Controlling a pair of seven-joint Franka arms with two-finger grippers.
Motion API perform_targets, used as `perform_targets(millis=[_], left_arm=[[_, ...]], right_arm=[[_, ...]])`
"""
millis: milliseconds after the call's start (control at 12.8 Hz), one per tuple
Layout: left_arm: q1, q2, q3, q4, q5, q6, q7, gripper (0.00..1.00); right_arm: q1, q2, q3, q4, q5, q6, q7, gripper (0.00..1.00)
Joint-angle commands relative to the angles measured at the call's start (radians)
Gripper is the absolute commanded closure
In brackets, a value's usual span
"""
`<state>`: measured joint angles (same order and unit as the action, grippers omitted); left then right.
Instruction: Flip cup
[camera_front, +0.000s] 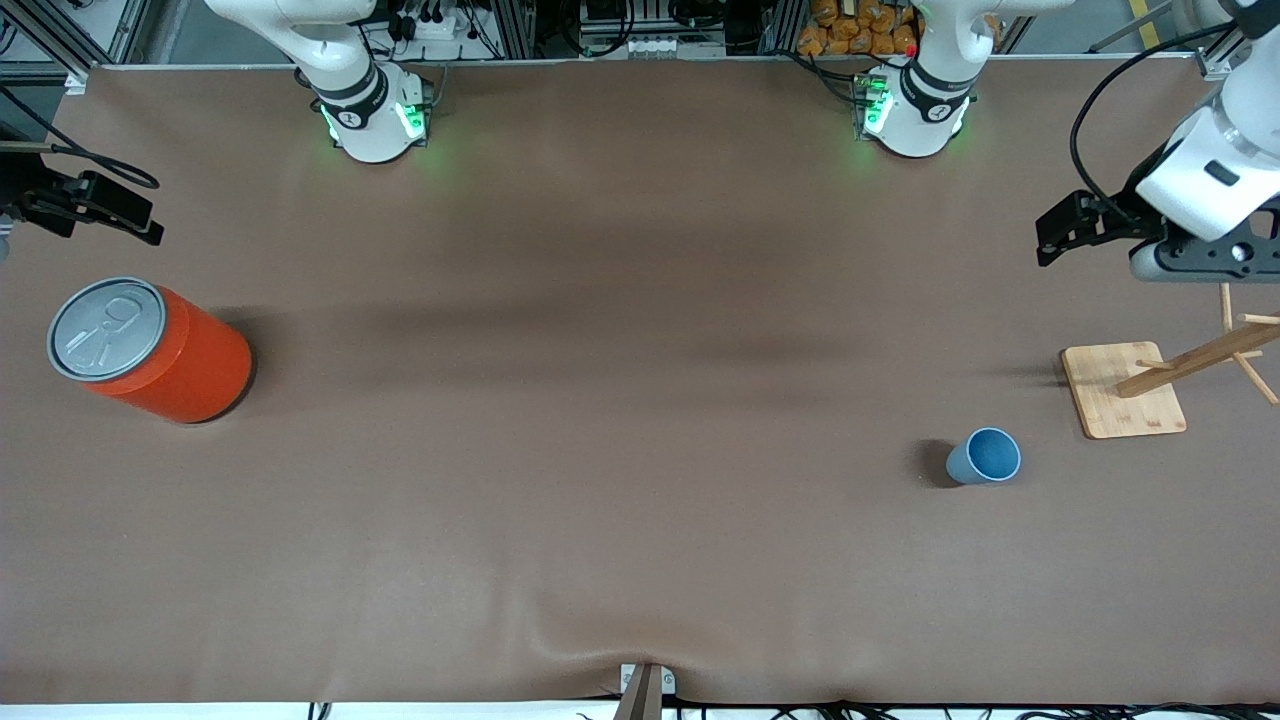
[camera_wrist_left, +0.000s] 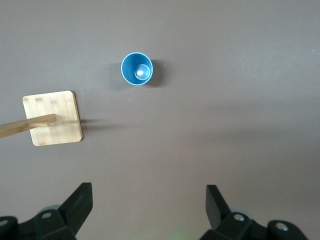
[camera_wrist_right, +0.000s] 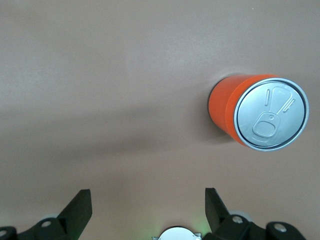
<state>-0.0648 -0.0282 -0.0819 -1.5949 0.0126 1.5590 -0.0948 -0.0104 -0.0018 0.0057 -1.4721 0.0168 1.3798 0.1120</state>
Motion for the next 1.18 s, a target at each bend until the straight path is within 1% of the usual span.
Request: perform_targets(millis=[0, 157, 1098], left_arm=[[-0.004, -0.01, -0.009, 0.042, 0.021, -0.058, 0.004, 0.0], [-0.003, -0.01, -0.044, 0.091, 0.026, -0.105, 0.006, 0.0], [0.007, -0.015, -0.036, 0.093, 0.012, -0.119, 0.001, 0.0]], right_arm=[[-0.02, 0.003, 0.013, 0.018, 0.005, -0.018, -0.009, 0.0], [-0.022, 0.003, 0.013, 0.018, 0.005, -0.018, -0.009, 0.0], [-0.046, 0.003, 0.014, 0.018, 0.017, -0.022, -0.014, 0.0]])
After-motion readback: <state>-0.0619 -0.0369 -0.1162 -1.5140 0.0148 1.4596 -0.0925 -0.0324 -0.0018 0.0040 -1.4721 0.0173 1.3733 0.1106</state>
